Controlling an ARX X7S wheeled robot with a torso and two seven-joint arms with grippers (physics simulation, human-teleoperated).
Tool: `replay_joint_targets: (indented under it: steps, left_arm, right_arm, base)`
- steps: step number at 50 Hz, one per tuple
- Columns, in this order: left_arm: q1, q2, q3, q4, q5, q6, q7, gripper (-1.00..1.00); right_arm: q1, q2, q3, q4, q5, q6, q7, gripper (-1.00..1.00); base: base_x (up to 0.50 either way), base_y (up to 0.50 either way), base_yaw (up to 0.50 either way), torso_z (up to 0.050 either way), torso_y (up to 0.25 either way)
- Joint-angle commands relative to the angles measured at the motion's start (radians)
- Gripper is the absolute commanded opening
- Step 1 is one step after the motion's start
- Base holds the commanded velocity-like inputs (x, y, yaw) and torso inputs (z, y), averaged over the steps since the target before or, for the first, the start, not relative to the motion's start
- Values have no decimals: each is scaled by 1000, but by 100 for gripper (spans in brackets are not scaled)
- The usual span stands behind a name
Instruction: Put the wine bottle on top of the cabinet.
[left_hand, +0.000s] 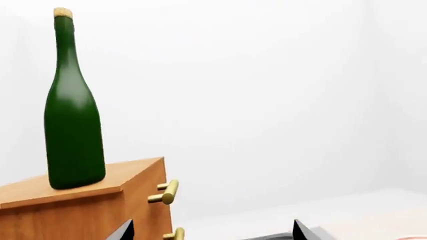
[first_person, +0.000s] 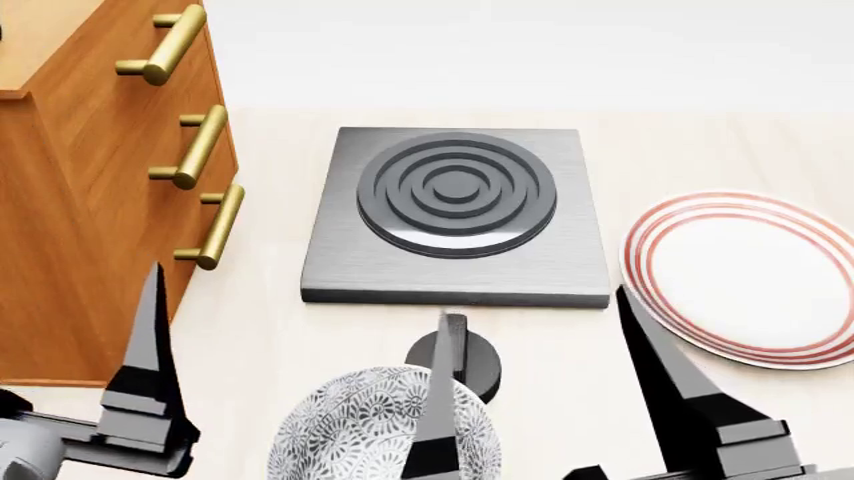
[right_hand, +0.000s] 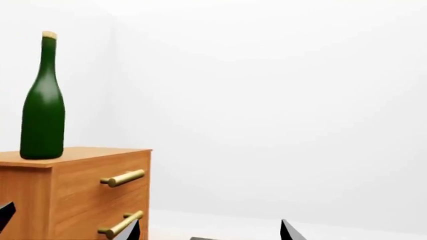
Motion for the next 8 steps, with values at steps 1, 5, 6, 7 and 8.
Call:
replay_joint_targets:
  steps: [1, 5, 6, 7, 8]
  left_arm:
    - [15, 23, 69, 8, 34, 8, 11, 100]
    - [10, 31, 103, -8, 57, 6, 19, 100]
    - [10, 31, 103, -8, 57, 5, 19, 100]
    - [7, 33, 105, -4, 57, 1, 18, 100]
    - [5, 32, 105, -2, 55, -4, 17, 100]
  right_arm:
    - [15, 1, -23, -3, -4, 6, 6, 100]
    - [15, 4, -24, 0, -4, 0, 6, 100]
    - [15, 4, -25, 0, -4, 0, 7, 100]
    - [16, 5, -24, -2, -3, 1, 9, 100]
    - [17, 6, -24, -4, -1, 2, 10, 100]
  base:
    - [0, 0, 0, 0, 0]
    - [0, 0, 0, 0, 0]
    - [0, 0, 0, 0, 0]
    - [0, 0, 0, 0, 0]
    - [0, 0, 0, 0, 0]
